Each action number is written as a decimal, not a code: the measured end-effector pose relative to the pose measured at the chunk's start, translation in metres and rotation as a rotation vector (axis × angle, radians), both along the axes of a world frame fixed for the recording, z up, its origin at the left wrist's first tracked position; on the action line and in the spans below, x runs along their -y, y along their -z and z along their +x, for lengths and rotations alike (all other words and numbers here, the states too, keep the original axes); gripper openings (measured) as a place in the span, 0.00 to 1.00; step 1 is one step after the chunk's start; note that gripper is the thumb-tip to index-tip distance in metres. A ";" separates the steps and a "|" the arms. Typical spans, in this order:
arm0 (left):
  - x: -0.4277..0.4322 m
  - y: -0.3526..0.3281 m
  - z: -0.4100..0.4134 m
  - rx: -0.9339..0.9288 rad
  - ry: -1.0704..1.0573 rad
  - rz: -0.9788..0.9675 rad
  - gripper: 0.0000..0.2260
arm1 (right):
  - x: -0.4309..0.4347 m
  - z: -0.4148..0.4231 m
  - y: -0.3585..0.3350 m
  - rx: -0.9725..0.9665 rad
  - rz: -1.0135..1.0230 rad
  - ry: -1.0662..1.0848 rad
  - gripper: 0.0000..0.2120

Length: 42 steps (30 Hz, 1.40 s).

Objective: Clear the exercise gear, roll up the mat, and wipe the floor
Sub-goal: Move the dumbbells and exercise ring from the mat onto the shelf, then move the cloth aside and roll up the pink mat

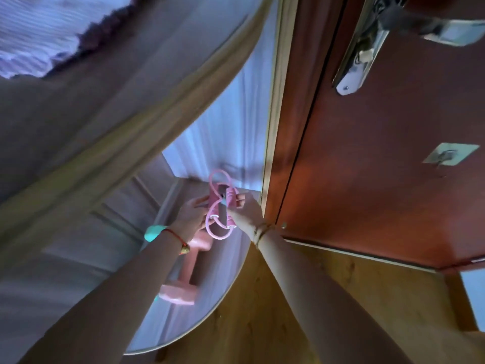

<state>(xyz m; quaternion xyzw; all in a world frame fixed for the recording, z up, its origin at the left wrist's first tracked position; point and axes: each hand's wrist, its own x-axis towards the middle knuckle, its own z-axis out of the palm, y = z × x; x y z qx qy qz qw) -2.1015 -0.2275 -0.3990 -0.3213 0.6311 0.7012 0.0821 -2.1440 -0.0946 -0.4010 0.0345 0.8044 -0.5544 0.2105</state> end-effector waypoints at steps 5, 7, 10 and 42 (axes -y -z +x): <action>0.019 0.044 -0.027 0.030 -0.075 -0.083 0.20 | 0.011 -0.021 0.070 0.055 -0.023 0.030 0.30; 0.025 0.049 -0.031 0.050 -0.071 -0.169 0.19 | 0.010 -0.023 0.080 0.094 -0.038 0.042 0.29; 0.026 0.043 -0.032 0.080 -0.065 -0.211 0.13 | 0.004 -0.020 0.055 0.151 -0.054 0.028 0.14; -0.205 -0.115 0.158 -0.161 0.495 0.115 0.15 | -0.231 0.243 -0.088 0.098 -0.403 0.744 0.12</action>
